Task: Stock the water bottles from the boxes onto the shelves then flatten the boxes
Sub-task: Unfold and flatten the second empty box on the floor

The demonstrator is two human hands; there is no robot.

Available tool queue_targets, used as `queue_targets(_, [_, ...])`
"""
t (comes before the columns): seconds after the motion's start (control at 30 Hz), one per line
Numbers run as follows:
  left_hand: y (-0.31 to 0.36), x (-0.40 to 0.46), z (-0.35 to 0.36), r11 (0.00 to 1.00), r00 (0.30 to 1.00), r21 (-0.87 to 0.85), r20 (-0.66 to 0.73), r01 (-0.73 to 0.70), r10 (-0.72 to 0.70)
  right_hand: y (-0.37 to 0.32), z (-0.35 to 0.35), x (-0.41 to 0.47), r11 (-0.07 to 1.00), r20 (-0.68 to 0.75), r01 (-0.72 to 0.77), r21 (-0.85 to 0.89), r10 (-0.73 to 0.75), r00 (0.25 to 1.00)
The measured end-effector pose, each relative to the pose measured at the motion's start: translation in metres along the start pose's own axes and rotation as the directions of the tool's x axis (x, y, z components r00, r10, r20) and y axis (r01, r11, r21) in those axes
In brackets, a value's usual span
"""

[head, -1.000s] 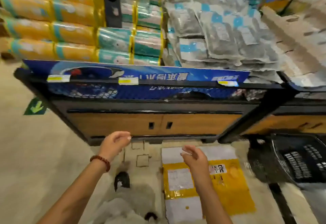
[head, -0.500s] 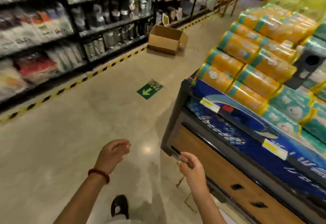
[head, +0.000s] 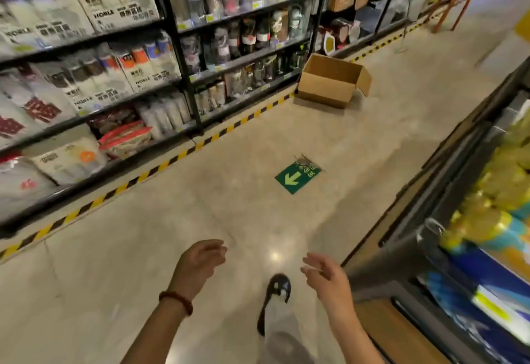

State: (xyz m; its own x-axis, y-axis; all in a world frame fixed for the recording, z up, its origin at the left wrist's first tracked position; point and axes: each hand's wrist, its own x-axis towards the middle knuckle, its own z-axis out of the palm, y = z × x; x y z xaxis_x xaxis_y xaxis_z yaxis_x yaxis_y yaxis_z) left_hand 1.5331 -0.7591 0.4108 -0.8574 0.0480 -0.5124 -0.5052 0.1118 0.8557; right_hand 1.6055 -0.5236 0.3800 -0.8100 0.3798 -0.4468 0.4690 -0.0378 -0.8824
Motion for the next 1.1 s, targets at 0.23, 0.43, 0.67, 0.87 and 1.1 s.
queue_targets(0.23, [0.079, 0.134, 0.038, 0.995, 0.999, 0.089, -0.017, -0.036, 0.038, -0.087, 0.004, 0.153, 0.998, 0.020, 0.065, 0.023, -0.066, 0.998])
queue_targets(0.43, [0.191, 0.247, 0.083, 0.981, 0.985, 0.088, 0.010, -0.173, 0.173, -0.191, -0.005, 0.279, 0.973, -0.026, 0.232, -0.015, -0.232, 0.972])
queue_targets(0.67, [0.231, 0.363, 0.128, 0.990, 0.996, 0.108, 0.022, -0.085, 0.083, -0.218, -0.016, 0.395, 0.986, -0.065, 0.160, -0.049, -0.163, 0.984])
queue_targets(0.87, [0.307, 0.501, 0.177, 0.987, 0.993, 0.146, 0.109, -0.067, 0.051, -0.273, -0.025, 0.521, 0.995, -0.150, 0.098, 0.009, -0.095, 0.984])
queue_targets(1.1, [0.445, 0.661, 0.246, 0.960, 0.962, 0.223, 0.252, -0.167, 0.109, -0.359, -0.046, 0.660, 0.988, -0.265, 0.095, 0.123, -0.060, 0.962])
